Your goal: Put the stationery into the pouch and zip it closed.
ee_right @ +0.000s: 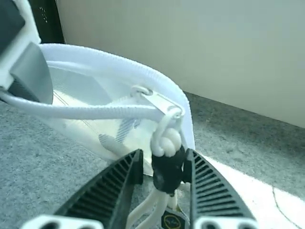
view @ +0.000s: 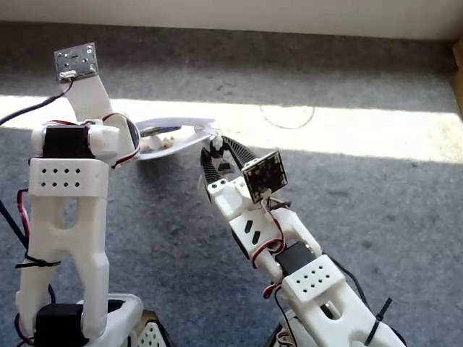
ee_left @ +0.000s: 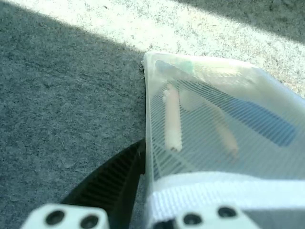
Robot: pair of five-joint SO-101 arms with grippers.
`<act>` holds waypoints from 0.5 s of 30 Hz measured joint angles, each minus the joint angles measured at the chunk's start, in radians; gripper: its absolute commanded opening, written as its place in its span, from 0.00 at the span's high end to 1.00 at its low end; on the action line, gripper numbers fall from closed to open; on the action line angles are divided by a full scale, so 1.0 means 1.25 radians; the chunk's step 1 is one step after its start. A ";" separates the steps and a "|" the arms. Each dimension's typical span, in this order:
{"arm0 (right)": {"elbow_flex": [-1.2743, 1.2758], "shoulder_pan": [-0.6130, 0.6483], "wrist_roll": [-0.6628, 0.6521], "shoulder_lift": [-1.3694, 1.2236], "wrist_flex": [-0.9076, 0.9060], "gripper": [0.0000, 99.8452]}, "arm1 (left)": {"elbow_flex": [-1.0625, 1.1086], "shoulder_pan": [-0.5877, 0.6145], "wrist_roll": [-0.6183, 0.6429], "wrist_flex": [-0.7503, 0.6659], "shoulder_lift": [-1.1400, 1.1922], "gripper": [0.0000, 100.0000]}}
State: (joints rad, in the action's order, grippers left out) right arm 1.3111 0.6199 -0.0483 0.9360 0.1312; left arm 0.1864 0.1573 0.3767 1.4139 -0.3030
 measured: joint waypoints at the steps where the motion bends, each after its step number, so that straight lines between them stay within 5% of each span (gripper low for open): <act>1: 0.000 0.000 0.000 0.000 0.000 0.87 | 0.000 0.000 0.000 0.000 0.000 0.96; 6: 0.000 0.000 -0.017 0.000 0.000 0.99 | 0.000 0.000 0.000 0.000 0.000 0.96; 15: 0.000 -0.004 -0.117 0.000 0.004 0.99 | 0.000 0.000 0.000 0.000 0.000 0.96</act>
State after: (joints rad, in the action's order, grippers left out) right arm 1.3111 0.6153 -0.1941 0.9360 0.1358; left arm 0.1864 0.1573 0.3767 1.4139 -0.3030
